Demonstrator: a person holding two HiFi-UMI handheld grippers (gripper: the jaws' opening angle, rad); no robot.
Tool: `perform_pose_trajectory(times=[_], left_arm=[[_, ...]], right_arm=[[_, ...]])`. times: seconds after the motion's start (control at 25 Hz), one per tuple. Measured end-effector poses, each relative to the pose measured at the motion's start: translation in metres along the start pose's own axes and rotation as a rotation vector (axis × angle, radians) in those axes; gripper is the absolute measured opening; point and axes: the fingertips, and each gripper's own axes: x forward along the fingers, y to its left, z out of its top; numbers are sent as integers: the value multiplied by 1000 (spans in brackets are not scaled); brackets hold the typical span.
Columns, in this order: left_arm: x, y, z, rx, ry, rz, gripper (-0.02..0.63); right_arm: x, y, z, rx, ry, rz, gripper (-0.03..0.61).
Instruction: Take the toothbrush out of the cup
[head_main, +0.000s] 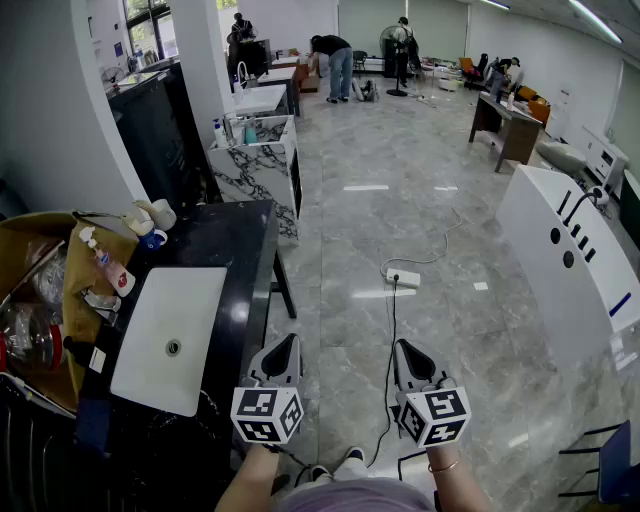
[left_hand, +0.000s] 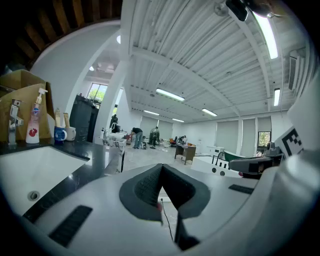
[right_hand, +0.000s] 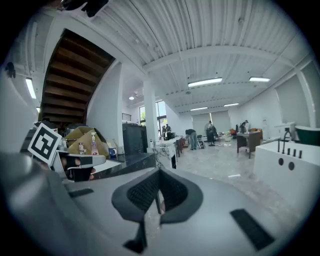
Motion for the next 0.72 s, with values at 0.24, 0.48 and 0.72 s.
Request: perform_pose_trajectory(times=[0.24,0.48,0.72], left_arm=[[12,-8,-2,-6,-10,-28,0],[20,-5,0,2,-16,-17,3],[28,-2,5,9,-15,0,95]], right_arm=[[4,-9,2,19,-19,4,2],[10,-17,2,20,-17,-4,2],[18,-27,5,24,-11,-6,2]])
